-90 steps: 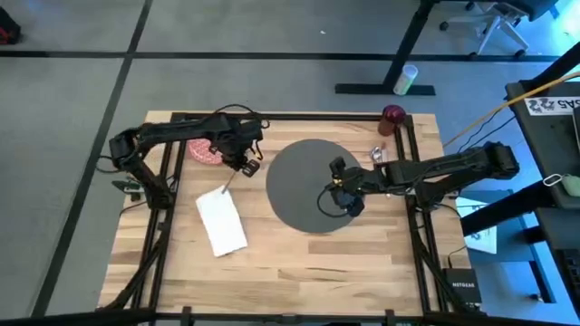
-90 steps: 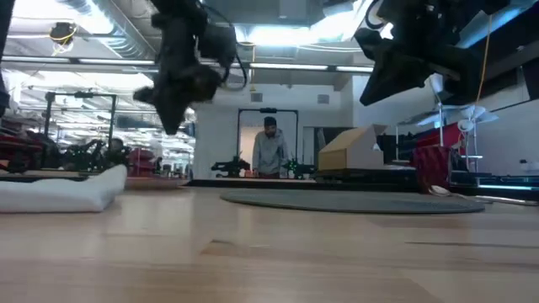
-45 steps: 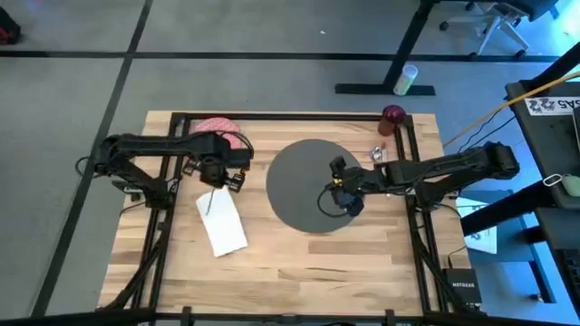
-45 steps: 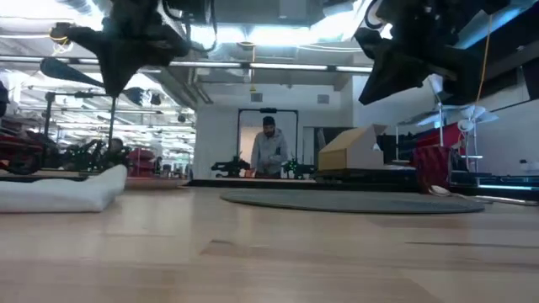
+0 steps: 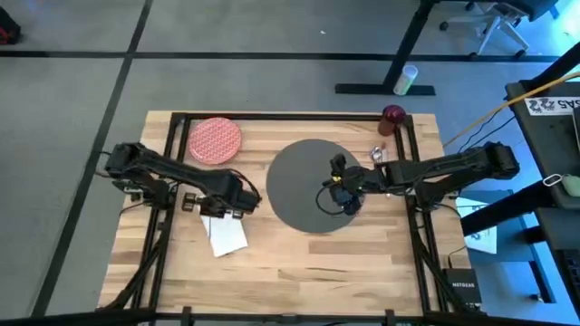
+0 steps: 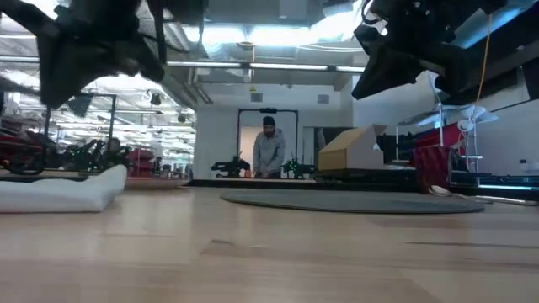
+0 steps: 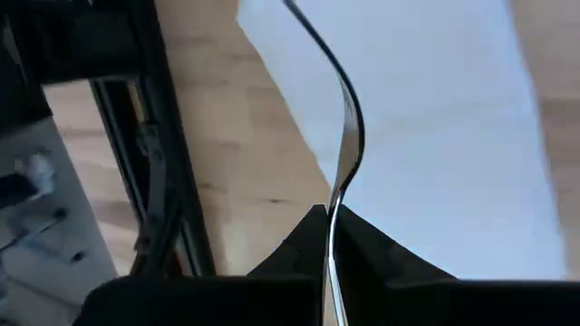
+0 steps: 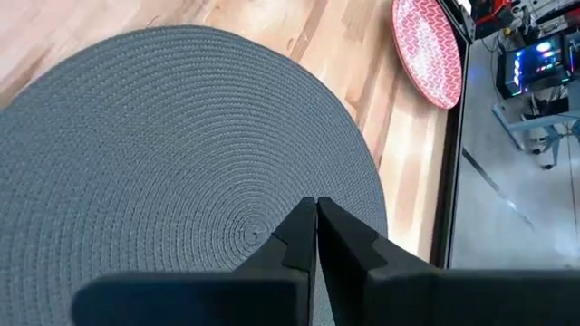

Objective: Set table place
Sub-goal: Put the silver fork on the table white napkin

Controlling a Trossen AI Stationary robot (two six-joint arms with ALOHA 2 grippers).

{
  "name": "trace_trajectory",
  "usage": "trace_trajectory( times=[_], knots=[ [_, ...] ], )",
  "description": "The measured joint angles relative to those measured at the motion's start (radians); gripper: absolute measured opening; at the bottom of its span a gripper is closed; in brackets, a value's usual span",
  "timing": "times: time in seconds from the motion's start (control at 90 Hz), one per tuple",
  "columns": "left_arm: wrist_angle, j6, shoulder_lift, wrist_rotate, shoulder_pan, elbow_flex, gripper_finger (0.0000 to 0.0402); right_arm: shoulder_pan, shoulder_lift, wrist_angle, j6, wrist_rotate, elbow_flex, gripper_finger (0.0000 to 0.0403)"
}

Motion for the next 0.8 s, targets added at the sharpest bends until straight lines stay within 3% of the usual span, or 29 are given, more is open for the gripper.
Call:
trace_trajectory(
  times=[0.189, 0.433, 0.8],
  knots=[
    [0.09, -0.007, 0.079, -0.004, 0.006, 0.0, 0.0, 0.0, 0.0, -0.005, 0.015, -0.013, 0.0, 0.0],
    [0.093, 0.043, 0.169, 0.024, 0.028, 0.0, 0.0, 0.0, 0.0, -0.006, 0.046, -0.043, 0.0, 0.0],
    [0.113, 0.095, 0.212, 0.026, 0.069, 0.0, 0.0, 0.0, 0.0, -0.003, 0.045, -0.052, 0.0, 0.0]
  ],
)
